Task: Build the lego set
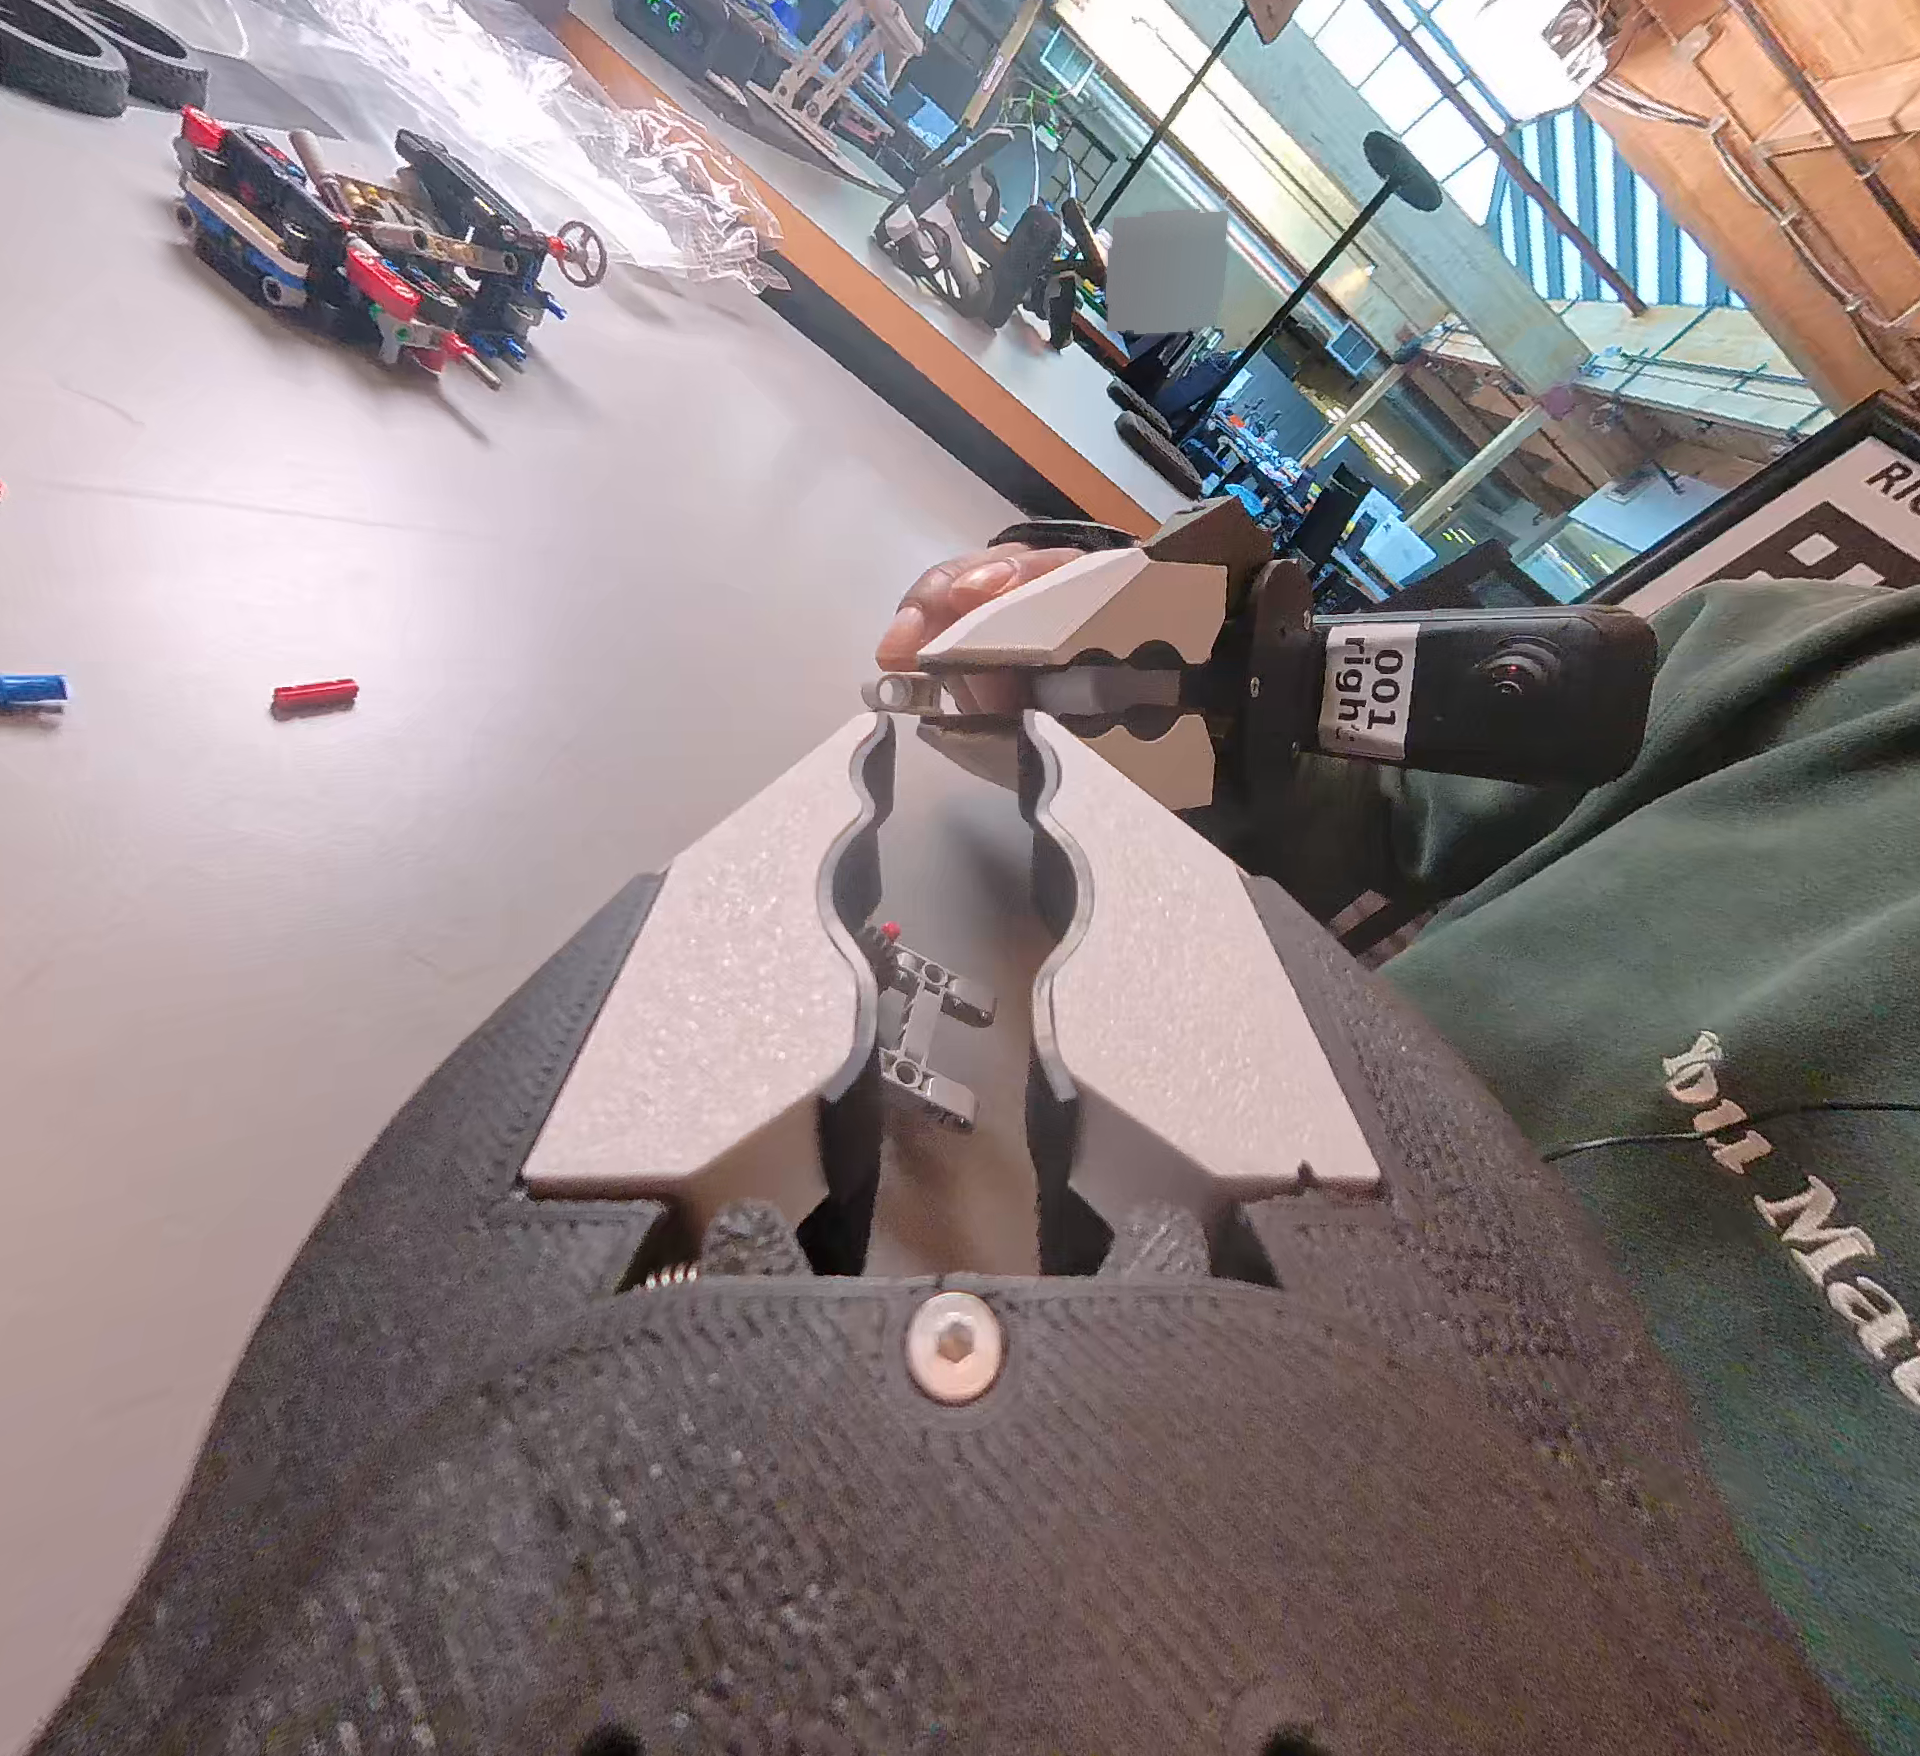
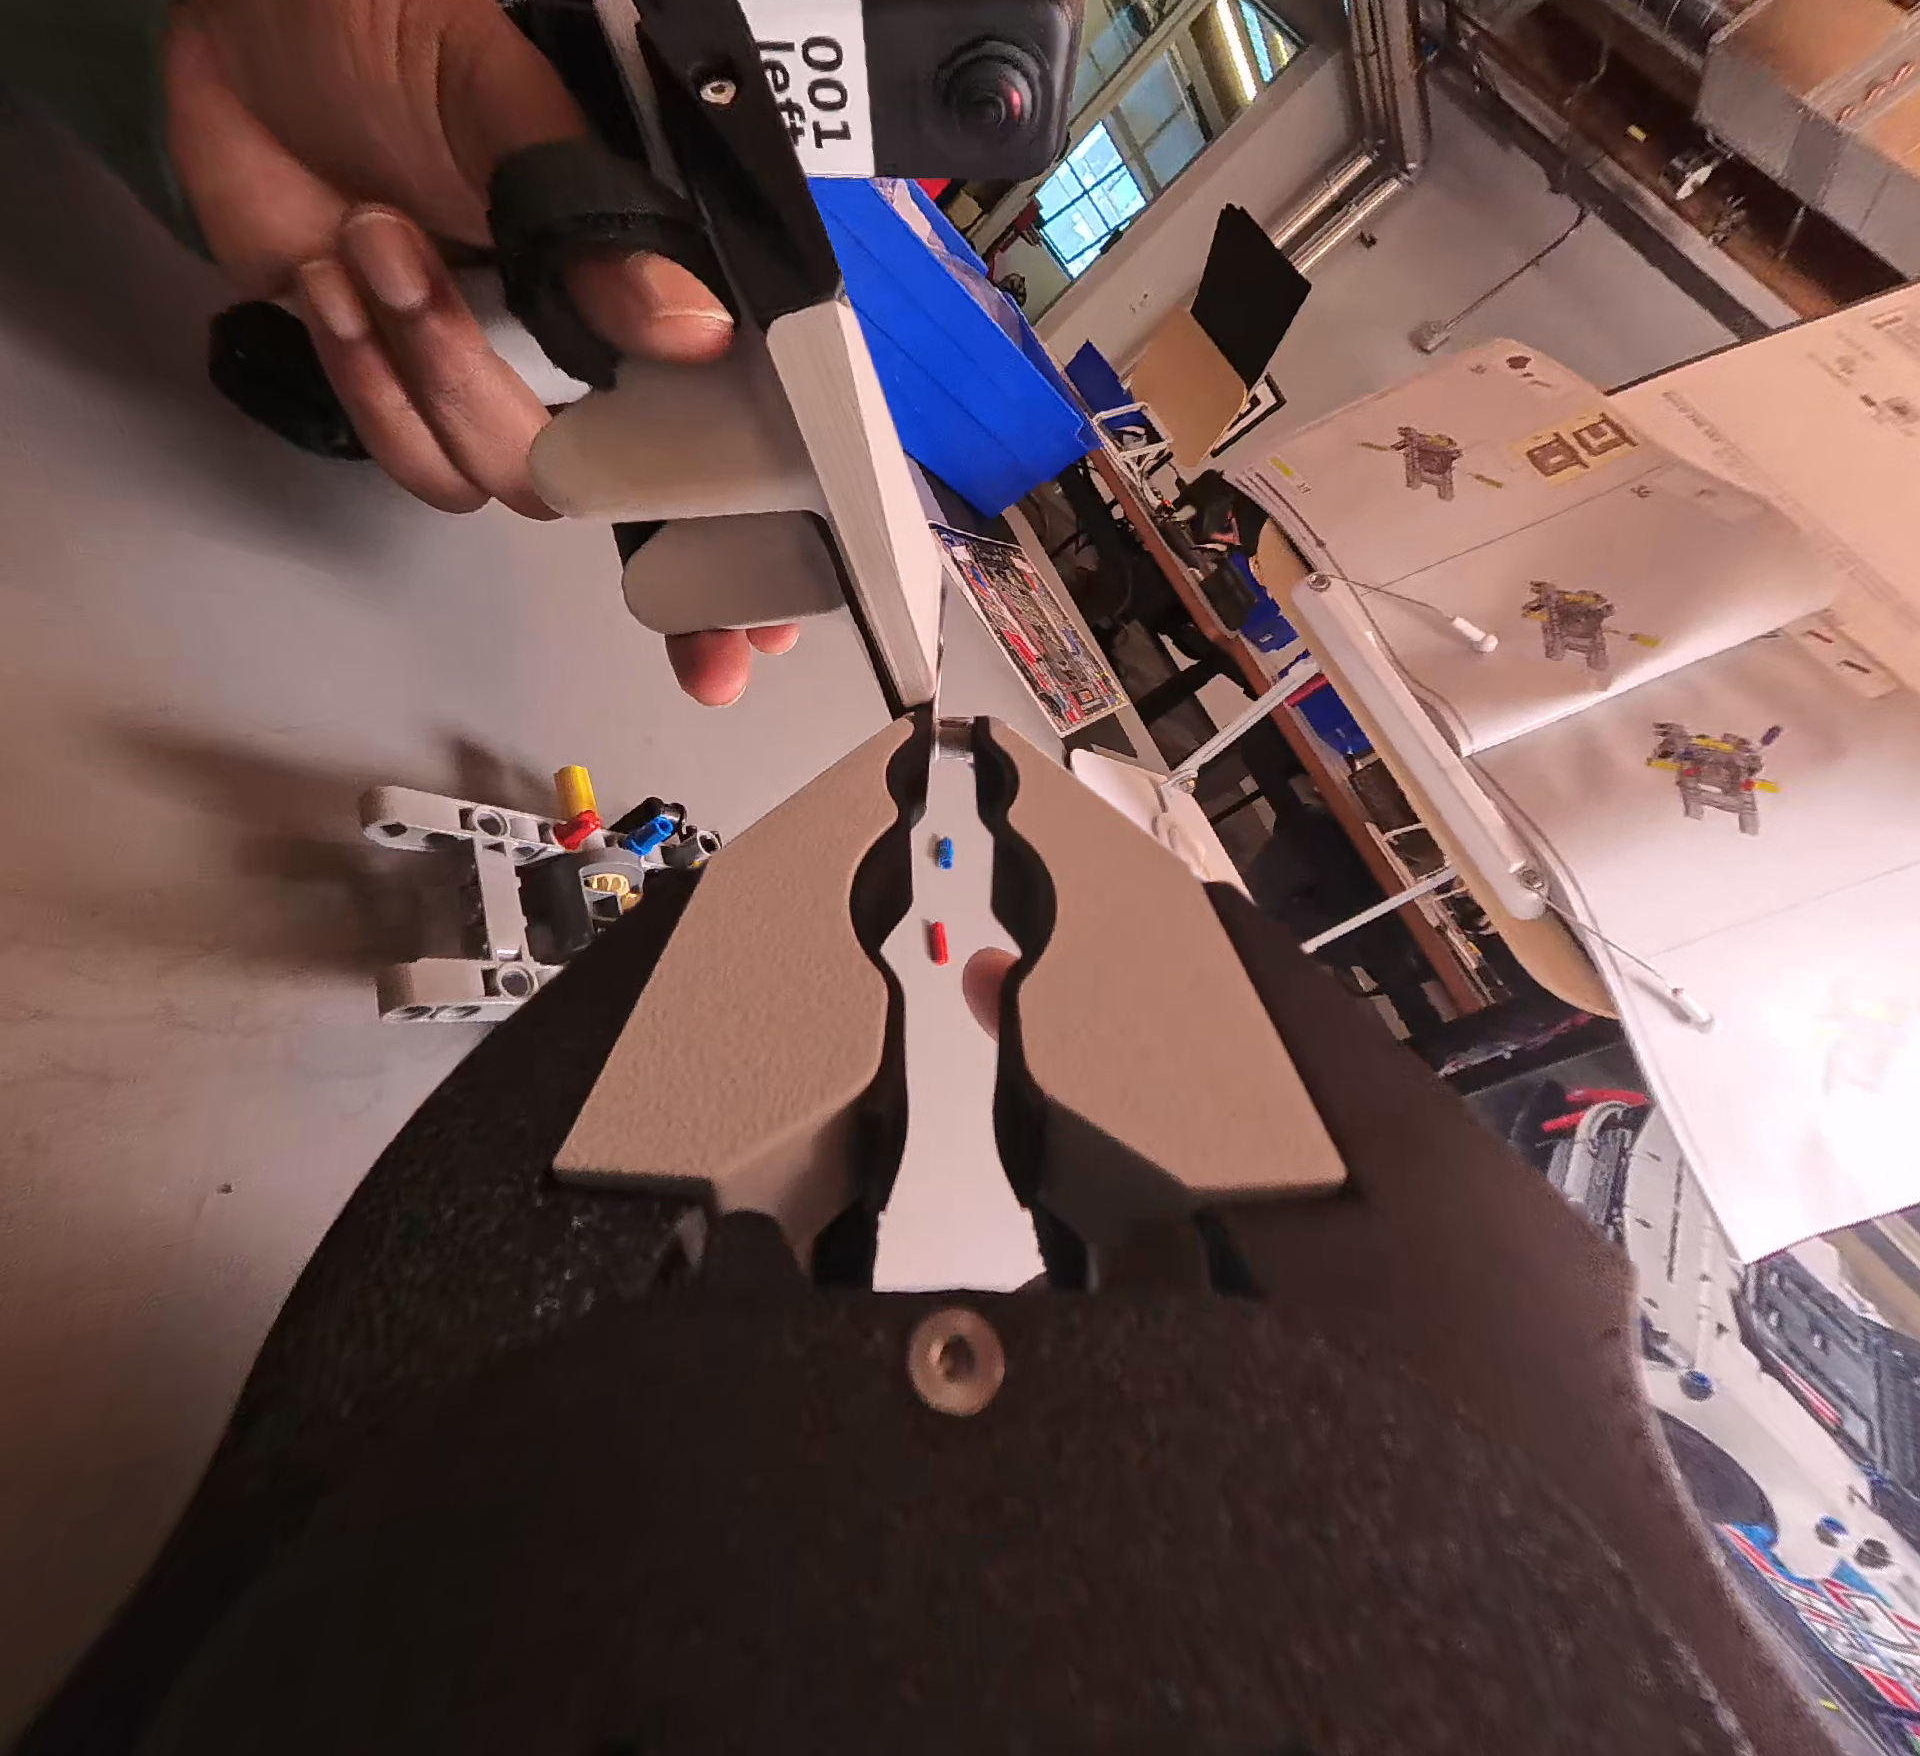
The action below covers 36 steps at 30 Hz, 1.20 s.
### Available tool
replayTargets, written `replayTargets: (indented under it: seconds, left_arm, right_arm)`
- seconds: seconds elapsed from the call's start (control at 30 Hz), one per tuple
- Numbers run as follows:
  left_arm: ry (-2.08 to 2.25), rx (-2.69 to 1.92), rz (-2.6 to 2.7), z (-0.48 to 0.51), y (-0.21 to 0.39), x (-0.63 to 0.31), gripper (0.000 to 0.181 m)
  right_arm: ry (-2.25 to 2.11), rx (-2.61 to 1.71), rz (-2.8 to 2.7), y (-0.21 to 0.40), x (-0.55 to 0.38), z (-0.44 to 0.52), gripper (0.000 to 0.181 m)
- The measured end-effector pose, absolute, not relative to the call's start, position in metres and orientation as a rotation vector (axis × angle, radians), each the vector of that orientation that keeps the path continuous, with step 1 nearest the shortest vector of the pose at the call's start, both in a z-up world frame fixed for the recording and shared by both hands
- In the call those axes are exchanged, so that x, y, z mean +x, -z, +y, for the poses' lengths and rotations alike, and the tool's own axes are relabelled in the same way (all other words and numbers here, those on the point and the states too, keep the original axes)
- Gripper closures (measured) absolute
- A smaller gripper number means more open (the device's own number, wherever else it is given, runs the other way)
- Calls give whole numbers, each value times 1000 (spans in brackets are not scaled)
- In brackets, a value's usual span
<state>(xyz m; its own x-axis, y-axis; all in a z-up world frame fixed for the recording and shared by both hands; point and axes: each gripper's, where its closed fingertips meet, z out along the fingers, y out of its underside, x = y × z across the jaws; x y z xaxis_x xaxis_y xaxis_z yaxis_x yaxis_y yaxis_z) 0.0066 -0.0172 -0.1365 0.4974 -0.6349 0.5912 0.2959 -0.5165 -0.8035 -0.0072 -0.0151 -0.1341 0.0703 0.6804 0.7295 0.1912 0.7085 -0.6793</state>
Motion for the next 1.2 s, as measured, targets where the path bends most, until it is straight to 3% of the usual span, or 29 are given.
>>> replayTargets:
  seconds: [0.4, 0.47, 0.8, 1.07, 1.2]
  left_arm:
    - [1261, -1700, 289, -21, 131, 9, 160]
    - [1290, -1689, 283, -22, 130, 9, 163]
    - [1300, -1689, 301, -24, 131, 10, 173]
    - [872, -1726, 598, -27, 142, 12, 176]
    - [465, -1707, 816, -25, 152, 7, 177]
  right_arm:
    - [-666, -812, -1481, 130, -2, -25, 173]
    - [-734, -823, -1506, 132, -1, -30, 165]
    - [-982, -914, -1529, 131, 2, -41, 158]
    - [-1173, -1024, -1505, 128, 5, -40, 155]
    - [-1376, -1353, -1462, 138, 5, -25, 157]
